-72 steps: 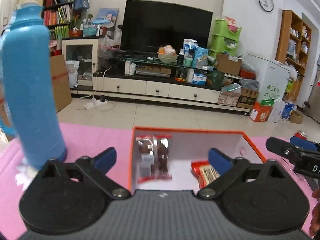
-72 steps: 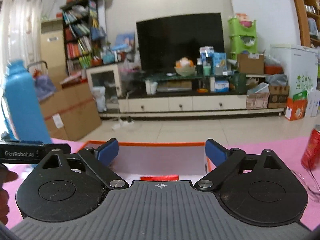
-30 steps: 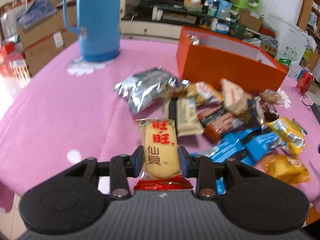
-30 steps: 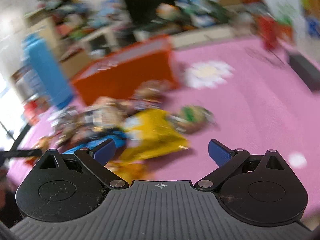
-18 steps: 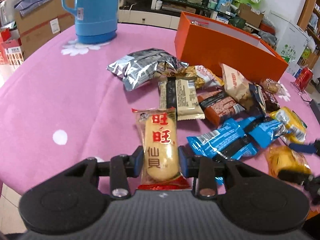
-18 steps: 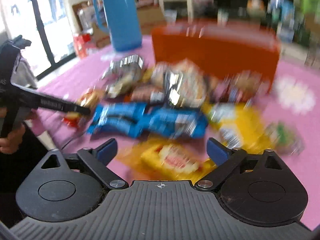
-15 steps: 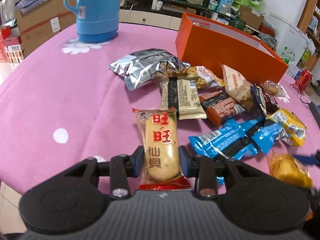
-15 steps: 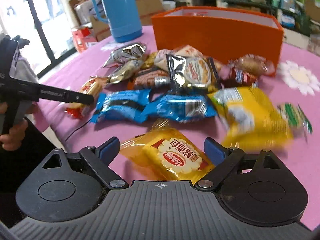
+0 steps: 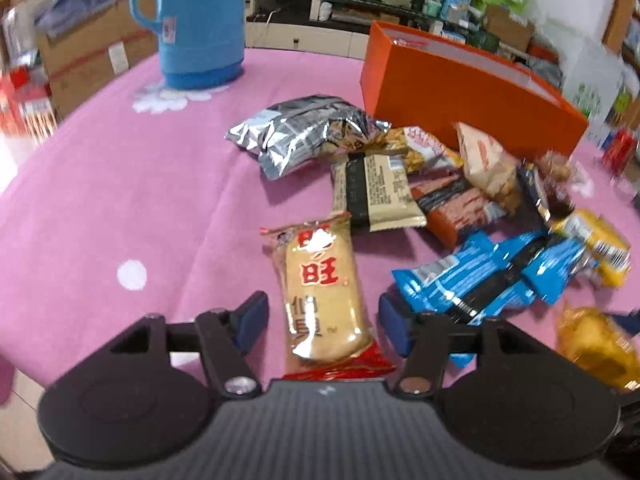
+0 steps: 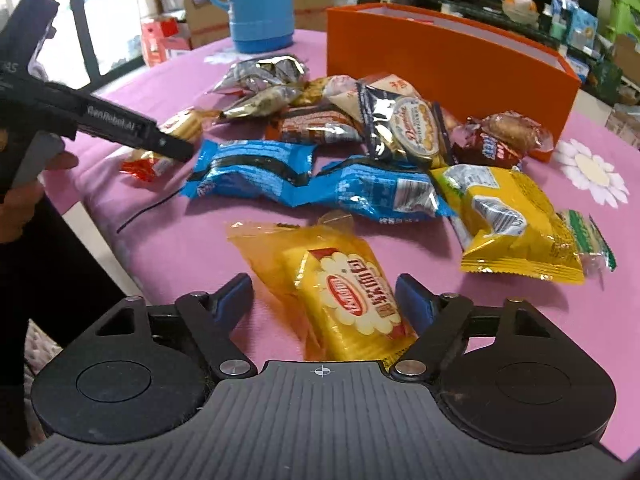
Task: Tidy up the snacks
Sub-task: 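Grasp the yellow bread packet with the right tool while the left grasps the white Wangwang cake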
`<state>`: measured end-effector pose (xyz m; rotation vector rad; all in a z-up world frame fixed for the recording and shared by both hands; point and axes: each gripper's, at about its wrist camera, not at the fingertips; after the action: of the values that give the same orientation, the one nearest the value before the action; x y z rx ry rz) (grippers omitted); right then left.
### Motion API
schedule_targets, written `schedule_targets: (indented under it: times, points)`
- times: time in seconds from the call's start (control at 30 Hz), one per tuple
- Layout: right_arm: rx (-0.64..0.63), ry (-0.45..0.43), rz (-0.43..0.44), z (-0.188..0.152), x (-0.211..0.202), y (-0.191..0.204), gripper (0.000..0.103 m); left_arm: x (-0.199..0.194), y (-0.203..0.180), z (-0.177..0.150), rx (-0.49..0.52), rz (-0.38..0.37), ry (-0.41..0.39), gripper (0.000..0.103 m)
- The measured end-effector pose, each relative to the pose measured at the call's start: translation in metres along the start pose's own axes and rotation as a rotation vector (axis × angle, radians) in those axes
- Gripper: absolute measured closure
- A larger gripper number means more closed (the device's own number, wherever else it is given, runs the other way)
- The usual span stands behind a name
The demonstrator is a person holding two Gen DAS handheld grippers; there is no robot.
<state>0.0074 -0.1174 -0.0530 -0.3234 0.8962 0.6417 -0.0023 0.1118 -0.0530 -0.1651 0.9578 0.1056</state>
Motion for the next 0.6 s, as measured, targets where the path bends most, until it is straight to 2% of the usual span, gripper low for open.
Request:
schedule_targets:
  times: [0.03, 0.1, 0.17, 0.2, 0.27, 0.33, 0.43, 0.47, 0.5, 0.53, 0.6]
  points:
    - [0.006, -0.003, -0.002, -0.001, 0.000, -0.001, 0.041, 0.000, -0.002, -0.001, 0.013, 0.013, -0.001, 0.056]
    - [0.018, -0.014, -0.012, -0.002, -0.001, -0.003, 0.056, -0.001, -0.001, -0.002, 0.020, 0.035, -0.007, 0.070]
    - [0.035, -0.023, -0.017, -0.002, -0.004, -0.005, 0.078, -0.006, 0.002, -0.002, -0.001, 0.018, -0.021, 0.070]
    - [0.052, -0.028, -0.018, -0.002, -0.005, -0.007, 0.082, -0.010, 0.004, -0.002, -0.010, 0.007, -0.037, 0.070]
    - [0.106, -0.062, -0.001, -0.001, -0.011, -0.013, 0.084, -0.015, 0.002, -0.001, -0.005, 0.010, -0.055, 0.070]
    - [0.140, -0.109, -0.022, 0.001, -0.019, -0.018, 0.084, -0.009, -0.002, -0.001, 0.008, 0.018, -0.026, 0.070]
    - [0.221, -0.076, -0.043, 0.002, -0.011, -0.027, 0.083, -0.002, -0.007, -0.003, 0.030, 0.048, -0.004, 0.067]
    - [0.233, -0.053, -0.043, 0.001, -0.007, -0.028, 0.081, -0.002, -0.009, -0.004, 0.039, 0.059, -0.007, 0.064]
    - [0.221, -0.038, -0.047, 0.001, -0.004, -0.026, 0.080, -0.002, -0.009, -0.004, 0.042, 0.073, -0.007, 0.044]
    - [0.200, -0.034, -0.055, 0.001, -0.003, -0.023, 0.078, -0.003, -0.009, -0.004, 0.039, 0.085, -0.014, 0.038]
    - [0.175, -0.033, -0.063, 0.001, -0.005, -0.020, 0.071, -0.004, -0.008, -0.004, 0.044, 0.094, -0.025, 0.038]
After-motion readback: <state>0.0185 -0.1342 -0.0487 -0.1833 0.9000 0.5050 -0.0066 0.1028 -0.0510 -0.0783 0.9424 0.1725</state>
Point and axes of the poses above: each gripper's, at about its wrist camera, not at the fingertips, and x roughly the way its jaws point, y to its left, z to its top, and after that the axes turned 7 degrees about y, right-handed
